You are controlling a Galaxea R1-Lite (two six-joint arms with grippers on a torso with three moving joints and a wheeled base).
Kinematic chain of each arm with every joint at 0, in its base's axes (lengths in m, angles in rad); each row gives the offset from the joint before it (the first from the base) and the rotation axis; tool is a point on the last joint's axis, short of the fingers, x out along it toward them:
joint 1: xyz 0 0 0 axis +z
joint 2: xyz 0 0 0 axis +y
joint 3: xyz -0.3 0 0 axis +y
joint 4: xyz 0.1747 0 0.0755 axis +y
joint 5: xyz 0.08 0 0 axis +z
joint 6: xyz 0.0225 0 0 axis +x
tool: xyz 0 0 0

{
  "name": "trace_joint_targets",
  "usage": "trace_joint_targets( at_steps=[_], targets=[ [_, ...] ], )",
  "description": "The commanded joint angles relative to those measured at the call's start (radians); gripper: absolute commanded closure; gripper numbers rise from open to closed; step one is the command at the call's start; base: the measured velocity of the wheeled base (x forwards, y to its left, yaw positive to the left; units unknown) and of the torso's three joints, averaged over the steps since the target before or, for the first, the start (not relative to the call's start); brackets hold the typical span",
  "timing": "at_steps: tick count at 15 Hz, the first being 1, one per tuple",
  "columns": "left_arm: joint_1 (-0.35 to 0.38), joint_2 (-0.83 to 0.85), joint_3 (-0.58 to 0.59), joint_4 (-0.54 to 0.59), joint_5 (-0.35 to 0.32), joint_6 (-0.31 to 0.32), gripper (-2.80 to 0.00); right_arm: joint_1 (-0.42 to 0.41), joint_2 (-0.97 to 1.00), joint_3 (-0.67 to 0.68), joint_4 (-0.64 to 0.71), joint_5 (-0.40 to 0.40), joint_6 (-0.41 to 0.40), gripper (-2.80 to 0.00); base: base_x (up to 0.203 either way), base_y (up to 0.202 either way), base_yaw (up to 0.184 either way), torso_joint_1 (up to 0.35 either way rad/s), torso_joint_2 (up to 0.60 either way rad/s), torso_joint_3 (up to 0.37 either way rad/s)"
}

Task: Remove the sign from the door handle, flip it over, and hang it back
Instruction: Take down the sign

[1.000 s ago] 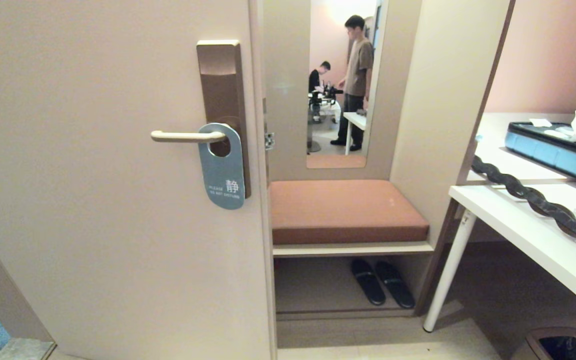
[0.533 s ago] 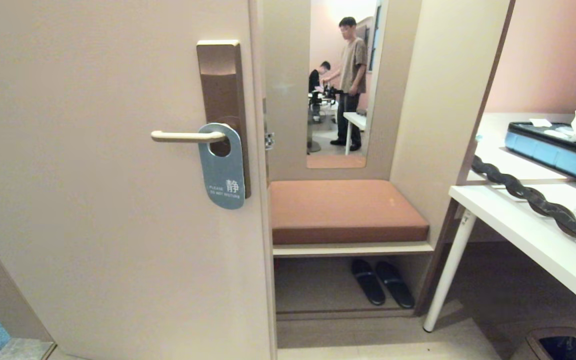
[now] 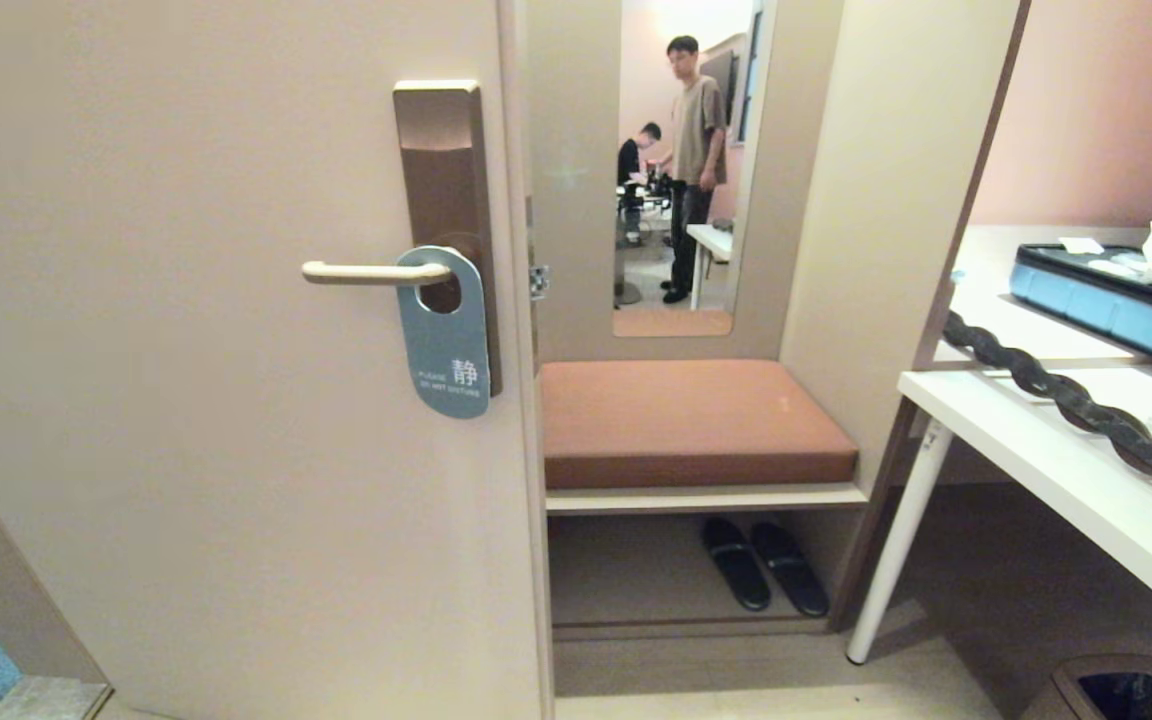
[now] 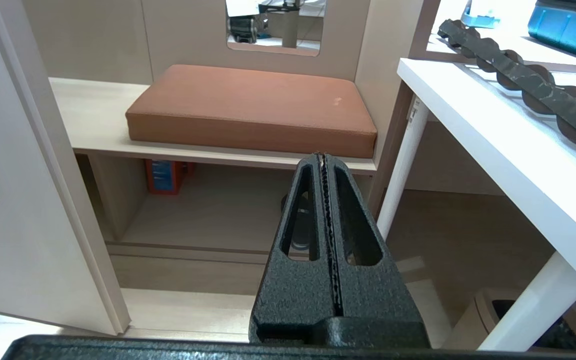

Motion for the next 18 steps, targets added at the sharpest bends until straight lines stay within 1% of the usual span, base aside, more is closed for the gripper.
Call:
trace_joint_targets(
  at_steps=[1,5,18],
  targets=[
    [0.000,0.001,0.000,0.000,0.001,-0.001,0.00,0.000,0.000,0.000,0.000,0.000,0.000,0.00,0.000,0.000,0.000,0.000,0.00,0.000],
    [0.000,0.001,0.000,0.000,-0.003,0.011,0.00,0.000,0.000,0.000,0.000,0.000,0.000,0.00,0.000,0.000,0.000,0.000,0.00,0.000],
    [0.000,0.001,0.000,0.000,0.001,0.002,0.00,0.000,0.000,0.000,0.000,0.000,0.000,0.00,0.000,0.000,0.000,0.000,0.00,0.000]
  ],
)
